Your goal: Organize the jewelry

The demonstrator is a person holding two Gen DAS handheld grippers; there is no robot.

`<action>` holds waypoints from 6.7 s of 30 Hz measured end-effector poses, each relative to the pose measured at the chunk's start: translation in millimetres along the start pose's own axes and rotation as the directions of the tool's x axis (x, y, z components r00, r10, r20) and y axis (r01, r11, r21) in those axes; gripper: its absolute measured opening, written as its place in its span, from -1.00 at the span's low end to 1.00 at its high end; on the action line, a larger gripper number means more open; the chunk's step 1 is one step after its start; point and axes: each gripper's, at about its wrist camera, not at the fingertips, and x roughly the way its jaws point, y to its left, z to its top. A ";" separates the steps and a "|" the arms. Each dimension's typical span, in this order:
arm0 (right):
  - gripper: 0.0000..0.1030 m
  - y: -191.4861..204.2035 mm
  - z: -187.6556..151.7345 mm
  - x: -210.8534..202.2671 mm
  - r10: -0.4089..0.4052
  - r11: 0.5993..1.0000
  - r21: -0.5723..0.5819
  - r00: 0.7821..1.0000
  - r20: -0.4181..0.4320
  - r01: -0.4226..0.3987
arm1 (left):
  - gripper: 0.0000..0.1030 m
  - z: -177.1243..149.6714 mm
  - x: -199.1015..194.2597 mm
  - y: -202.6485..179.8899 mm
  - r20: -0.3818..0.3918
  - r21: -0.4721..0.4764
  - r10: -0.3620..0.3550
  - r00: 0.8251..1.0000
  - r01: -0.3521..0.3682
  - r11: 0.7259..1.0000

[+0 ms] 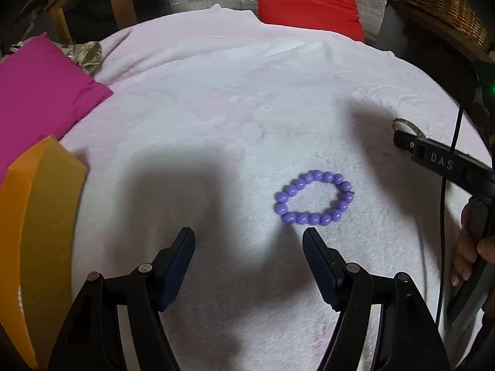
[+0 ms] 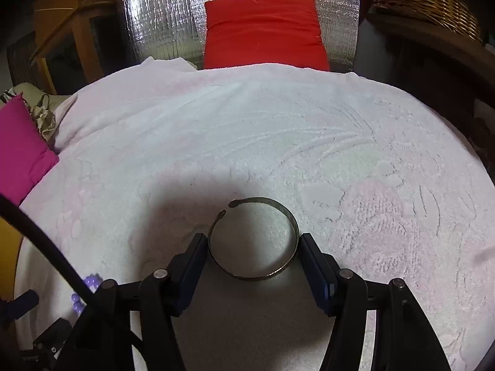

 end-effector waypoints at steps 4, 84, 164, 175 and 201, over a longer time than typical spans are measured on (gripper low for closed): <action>0.24 -6.3 -3.5 -4.6 0.012 1.000 0.003 1.000 -0.003 -0.012 | 0.41 3.8 2.7 -8.4 0.011 0.007 -0.036 0.999 0.036 0.999; 0.24 56.5 -107.8 -95.8 0.127 0.988 -0.077 0.987 -0.100 -0.135 | -0.81 -52.1 -46.4 18.4 0.072 -0.039 -0.108 0.992 0.111 0.993; 0.21 32.3 -108.9 -89.4 0.095 0.975 -0.193 0.994 -0.062 -0.106 | 1.00 -47.9 -20.3 37.7 -0.023 -0.129 0.092 0.995 -0.095 0.987; 0.21 32.6 -109.4 -90.0 0.094 0.976 -0.194 0.994 -0.056 -0.103 | 1.00 -25.9 -9.9 26.5 -0.007 -0.052 0.092 0.996 -0.093 0.994; 0.20 21.7 -96.5 -97.1 0.091 0.988 -0.123 0.996 -0.026 -0.093 | -0.82 -18.7 -41.0 37.5 0.135 -0.100 -0.169 0.976 0.183 0.978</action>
